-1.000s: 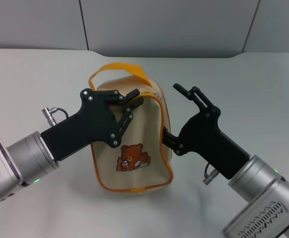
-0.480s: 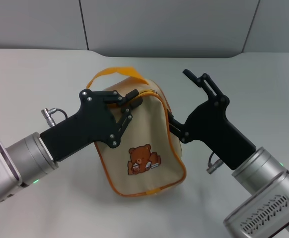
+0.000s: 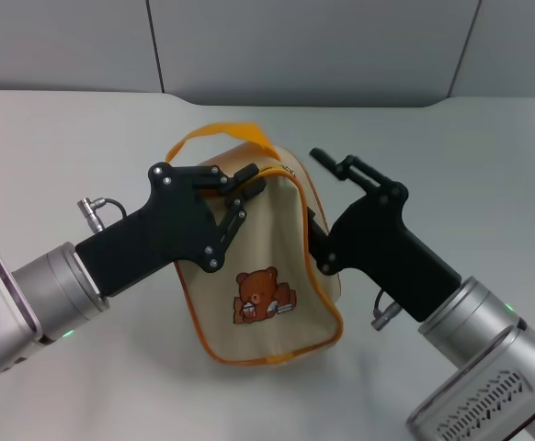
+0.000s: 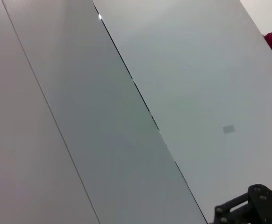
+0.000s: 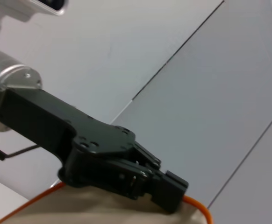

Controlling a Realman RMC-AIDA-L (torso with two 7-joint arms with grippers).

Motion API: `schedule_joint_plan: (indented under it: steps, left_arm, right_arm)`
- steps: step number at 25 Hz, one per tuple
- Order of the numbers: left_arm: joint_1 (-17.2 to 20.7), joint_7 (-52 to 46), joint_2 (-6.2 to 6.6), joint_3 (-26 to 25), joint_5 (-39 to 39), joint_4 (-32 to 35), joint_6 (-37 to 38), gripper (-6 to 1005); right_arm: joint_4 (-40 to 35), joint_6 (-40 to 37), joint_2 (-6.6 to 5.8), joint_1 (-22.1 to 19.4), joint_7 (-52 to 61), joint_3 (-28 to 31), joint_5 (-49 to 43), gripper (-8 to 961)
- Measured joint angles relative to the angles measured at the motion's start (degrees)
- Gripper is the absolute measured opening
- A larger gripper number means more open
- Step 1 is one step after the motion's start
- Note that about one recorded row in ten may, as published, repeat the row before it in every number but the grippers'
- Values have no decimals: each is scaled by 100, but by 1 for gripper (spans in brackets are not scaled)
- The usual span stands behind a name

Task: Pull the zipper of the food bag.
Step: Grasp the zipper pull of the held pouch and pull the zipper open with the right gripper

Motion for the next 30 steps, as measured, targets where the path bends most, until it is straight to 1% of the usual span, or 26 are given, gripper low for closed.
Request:
schedule_joint_plan:
  steps: [5, 10, 16, 19, 22, 24, 30]
  left_arm:
    - [-3, 0, 0, 1, 0, 0, 0, 68]
    - [5, 0, 0, 2, 12, -1, 8, 72]
    - [3, 0, 0, 1, 14, -1, 7, 77]
    - [5, 0, 0, 1, 13, -1, 11, 79]
    - [20, -1, 0, -2, 0, 0, 17, 82]
    - [27, 0, 0, -25, -14, 1, 18, 83]
    - [37, 0, 0, -54, -31, 5, 27, 88]
  right_arm:
    - [12, 83, 1, 29, 0, 9, -56, 549]
    - [15, 150, 1, 41, -1, 38, -60, 304]
    - [16, 180, 1, 42, -1, 64, -60, 80]
    - [13, 198, 1, 30, 0, 62, -50, 5]
    - [-6, 198, 1, -58, 16, 59, -44, 4]
    - [-17, 199, 1, -195, 22, 58, -39, 4]
    - [-105, 167, 0, -791, 52, 58, -25, 3]
